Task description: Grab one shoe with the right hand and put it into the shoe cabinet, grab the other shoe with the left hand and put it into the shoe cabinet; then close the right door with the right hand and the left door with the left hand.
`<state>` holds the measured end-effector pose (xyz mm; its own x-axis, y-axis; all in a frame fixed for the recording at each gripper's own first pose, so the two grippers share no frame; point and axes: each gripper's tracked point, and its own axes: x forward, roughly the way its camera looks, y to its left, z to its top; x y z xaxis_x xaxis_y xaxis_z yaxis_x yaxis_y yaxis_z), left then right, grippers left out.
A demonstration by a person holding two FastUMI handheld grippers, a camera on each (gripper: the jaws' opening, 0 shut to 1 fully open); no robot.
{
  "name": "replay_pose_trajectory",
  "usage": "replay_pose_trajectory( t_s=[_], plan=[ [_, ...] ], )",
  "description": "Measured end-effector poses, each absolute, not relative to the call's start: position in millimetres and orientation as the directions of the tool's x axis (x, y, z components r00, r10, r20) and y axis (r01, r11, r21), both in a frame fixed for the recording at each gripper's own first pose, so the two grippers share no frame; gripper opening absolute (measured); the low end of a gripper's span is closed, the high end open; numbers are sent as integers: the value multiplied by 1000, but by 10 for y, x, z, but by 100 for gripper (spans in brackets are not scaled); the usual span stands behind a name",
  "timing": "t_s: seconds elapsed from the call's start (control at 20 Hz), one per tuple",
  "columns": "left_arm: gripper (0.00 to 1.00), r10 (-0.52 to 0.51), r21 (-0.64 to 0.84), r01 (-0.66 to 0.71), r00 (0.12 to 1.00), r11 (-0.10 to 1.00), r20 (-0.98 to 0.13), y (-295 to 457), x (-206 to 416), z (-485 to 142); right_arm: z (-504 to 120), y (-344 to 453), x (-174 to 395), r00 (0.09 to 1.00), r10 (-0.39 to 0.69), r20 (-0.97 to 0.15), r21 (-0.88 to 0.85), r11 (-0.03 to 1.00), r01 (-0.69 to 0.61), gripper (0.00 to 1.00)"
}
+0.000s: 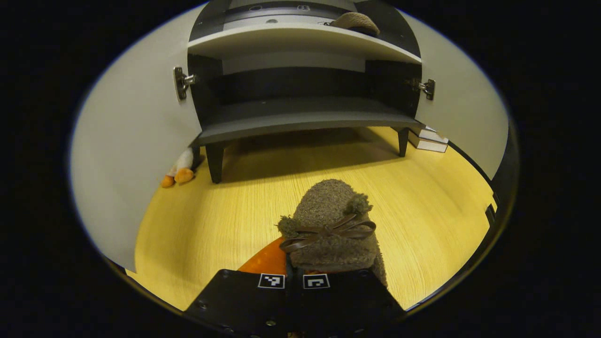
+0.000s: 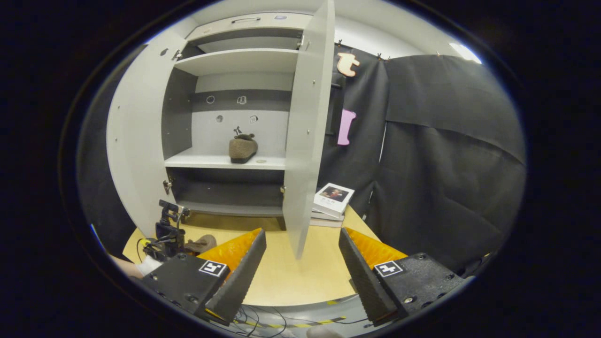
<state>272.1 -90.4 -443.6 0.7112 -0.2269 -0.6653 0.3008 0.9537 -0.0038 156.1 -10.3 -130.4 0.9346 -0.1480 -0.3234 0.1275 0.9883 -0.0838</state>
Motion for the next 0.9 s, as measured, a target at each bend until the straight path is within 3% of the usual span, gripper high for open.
replay_pose_trajectory(
  t_s=[0.35, 0.4, 0.5, 0.55, 0.9],
  plan=[
    [0, -223, -22, 250, 818, 968, -531, -906, 2857, -3062, -1160, 55, 1722, 957, -90, -275, -50, 996, 80, 99],
    [10, -219, -24, 240, 833, 970, -507, -893, 2944, -2855, -1152, 78, 1740, 958, -83, -273, -46, 996, 73, 99],
    [10, -209, -22, 223, 866, 975, -455, -868, 3157, -2403, -1146, 112, 1785, 960, -69, -271, -35, 997, 62, 99],
    [0, -199, -15, 213, 879, 977, -433, -848, 3287, -2215, -1144, 126, 1806, 960, -63, -273, -28, 998, 58, 99],
    [0, -138, -24, 137, 940, 990, -311, -864, 4454, -1261, -1150, 164, 1835, 962, -44, -270, -31, 999, 37, 99]
  ],
)
